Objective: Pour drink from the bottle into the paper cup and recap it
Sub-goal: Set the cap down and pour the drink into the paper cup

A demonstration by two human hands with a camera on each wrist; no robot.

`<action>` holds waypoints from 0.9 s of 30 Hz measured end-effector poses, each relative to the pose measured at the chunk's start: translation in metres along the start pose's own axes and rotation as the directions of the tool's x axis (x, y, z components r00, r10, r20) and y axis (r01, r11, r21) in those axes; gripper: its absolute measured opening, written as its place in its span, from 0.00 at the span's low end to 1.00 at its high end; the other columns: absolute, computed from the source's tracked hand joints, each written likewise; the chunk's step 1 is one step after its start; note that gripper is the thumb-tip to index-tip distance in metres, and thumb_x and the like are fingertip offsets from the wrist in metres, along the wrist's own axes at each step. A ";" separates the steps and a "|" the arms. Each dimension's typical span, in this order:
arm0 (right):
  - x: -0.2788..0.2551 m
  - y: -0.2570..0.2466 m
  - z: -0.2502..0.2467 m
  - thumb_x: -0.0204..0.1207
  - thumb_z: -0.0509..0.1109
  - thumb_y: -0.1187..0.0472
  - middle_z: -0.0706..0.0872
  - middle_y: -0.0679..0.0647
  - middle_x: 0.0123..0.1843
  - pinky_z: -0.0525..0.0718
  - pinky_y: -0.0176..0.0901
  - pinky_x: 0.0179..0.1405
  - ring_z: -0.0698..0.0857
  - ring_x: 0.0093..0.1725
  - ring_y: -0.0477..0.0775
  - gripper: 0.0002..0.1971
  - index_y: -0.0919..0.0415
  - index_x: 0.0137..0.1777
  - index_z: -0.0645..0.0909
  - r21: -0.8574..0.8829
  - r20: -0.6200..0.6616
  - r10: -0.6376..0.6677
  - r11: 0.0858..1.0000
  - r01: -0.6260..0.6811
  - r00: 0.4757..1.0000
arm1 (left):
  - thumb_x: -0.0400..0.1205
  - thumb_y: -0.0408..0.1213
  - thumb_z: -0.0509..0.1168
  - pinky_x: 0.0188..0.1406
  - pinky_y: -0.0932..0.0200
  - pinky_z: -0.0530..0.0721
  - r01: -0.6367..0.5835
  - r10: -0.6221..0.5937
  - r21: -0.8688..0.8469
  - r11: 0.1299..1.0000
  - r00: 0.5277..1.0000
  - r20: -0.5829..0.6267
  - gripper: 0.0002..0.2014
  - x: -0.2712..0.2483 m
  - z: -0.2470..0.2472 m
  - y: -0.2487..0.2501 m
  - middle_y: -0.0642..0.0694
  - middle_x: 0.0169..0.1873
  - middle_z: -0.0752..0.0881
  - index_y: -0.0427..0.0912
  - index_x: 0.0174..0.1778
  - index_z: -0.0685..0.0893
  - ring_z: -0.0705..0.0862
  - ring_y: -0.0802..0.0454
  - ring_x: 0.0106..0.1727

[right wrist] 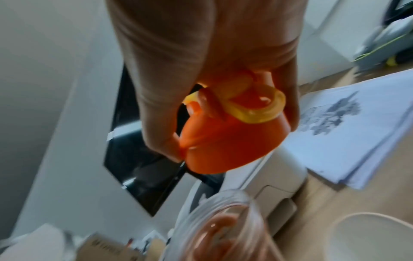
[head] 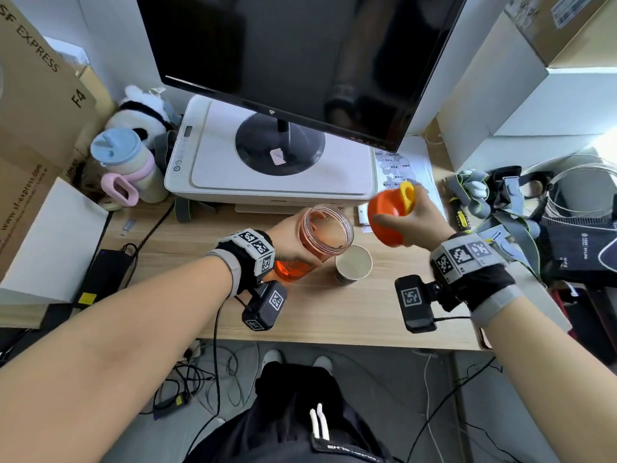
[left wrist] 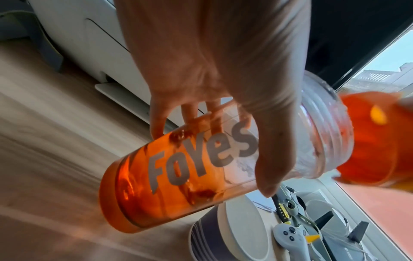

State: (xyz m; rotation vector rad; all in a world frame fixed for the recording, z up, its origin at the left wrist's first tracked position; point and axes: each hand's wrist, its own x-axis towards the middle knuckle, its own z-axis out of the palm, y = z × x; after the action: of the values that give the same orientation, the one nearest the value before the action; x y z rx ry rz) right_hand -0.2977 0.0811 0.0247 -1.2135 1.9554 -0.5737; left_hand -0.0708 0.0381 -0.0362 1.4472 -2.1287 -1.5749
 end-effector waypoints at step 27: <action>0.003 0.124 0.054 0.68 0.69 0.64 0.80 0.62 0.65 0.76 0.54 0.65 0.78 0.65 0.62 0.24 0.64 0.66 0.73 -0.042 -0.350 0.127 0.988 -0.151 0.928 | 0.55 0.41 0.84 0.73 0.49 0.75 0.095 -0.110 0.247 0.964 0.993 0.048 0.48 0.014 0.006 -0.013 0.46 0.67 0.81 0.48 0.71 0.70 0.79 0.47 0.68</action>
State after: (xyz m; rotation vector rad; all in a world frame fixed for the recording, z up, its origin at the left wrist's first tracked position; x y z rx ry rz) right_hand -0.3247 0.1356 -0.0968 -1.0557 2.3534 -0.6893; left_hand -0.0736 0.0318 -0.0542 1.6258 -2.3909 -1.4475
